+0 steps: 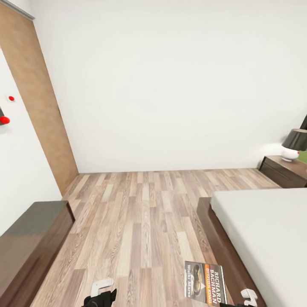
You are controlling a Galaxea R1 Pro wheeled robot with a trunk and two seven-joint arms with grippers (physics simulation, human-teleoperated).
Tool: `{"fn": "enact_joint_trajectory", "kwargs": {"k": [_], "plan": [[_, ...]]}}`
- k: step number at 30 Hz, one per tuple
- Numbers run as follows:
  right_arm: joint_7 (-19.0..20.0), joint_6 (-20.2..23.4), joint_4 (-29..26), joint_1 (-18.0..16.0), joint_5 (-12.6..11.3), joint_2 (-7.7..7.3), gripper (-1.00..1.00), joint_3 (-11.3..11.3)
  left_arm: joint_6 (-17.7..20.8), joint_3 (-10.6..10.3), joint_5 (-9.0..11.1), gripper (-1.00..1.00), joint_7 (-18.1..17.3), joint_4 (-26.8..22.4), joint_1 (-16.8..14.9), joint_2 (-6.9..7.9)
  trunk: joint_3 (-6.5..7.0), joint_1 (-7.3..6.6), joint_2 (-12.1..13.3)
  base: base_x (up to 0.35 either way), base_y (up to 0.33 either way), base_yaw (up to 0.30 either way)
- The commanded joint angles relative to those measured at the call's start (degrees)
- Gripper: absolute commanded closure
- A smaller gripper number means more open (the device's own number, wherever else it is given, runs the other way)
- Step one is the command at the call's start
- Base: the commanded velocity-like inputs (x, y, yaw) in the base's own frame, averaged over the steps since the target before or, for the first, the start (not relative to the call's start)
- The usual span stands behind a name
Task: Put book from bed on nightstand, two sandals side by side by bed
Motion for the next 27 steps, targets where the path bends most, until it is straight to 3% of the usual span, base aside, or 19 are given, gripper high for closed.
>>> {"fn": "enact_joint_trajectory", "kwargs": {"k": [1,27], "plan": [[0.3,0.6,0.1,-0.1,0.1,0.06,1.00,-0.5,-0.2,-0.1,0.5,-1.00,-0.2,0.1,0.0,0.00,-0.08,0.04,-0.1,0.331,0.000,0.000],[0.3,0.6,1.4,-0.1,0.1,-0.01,1.00,-0.5,-0.2,0.0,0.6,-1.00,-0.2,0.1,0.0,-1.22,-0.08,0.04,-0.1,0.331,0.000,0.000]]}}
